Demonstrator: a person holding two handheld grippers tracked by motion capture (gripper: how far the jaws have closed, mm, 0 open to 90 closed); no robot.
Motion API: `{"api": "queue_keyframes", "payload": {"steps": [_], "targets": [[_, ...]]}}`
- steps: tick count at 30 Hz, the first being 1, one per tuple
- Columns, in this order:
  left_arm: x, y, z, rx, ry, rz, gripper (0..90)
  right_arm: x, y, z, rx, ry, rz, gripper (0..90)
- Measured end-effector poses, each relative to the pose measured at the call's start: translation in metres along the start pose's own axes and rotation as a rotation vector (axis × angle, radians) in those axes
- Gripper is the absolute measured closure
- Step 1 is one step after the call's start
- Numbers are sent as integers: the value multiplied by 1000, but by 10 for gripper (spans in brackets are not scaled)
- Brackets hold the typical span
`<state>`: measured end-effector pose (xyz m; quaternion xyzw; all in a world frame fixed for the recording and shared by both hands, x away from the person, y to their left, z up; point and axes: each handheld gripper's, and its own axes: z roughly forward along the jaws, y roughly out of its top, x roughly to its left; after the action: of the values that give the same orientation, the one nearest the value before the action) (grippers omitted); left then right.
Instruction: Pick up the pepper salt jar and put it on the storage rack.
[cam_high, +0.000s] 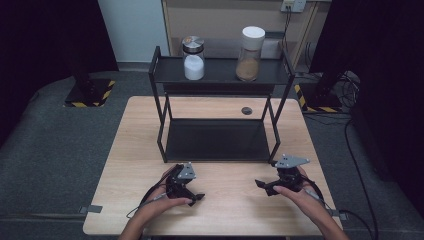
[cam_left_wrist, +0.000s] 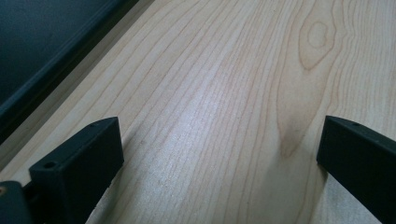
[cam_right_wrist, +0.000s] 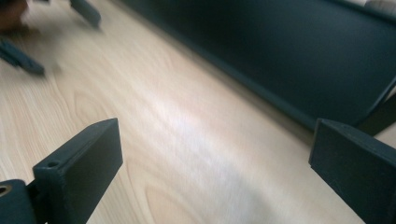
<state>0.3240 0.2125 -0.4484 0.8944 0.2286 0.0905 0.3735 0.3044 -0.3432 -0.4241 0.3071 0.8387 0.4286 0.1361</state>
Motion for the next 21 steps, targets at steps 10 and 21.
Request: {"api": "queue_keyframes", "payload": {"steps": [10, 21], "targets": [[-1, 0, 0, 0, 3, -3, 0, -2, -23, 5, 33, -22, 30, 37], [-1, 0, 0, 0, 3, -3, 0, -3, -28, 10, 91, -12, 15, 47]]}}
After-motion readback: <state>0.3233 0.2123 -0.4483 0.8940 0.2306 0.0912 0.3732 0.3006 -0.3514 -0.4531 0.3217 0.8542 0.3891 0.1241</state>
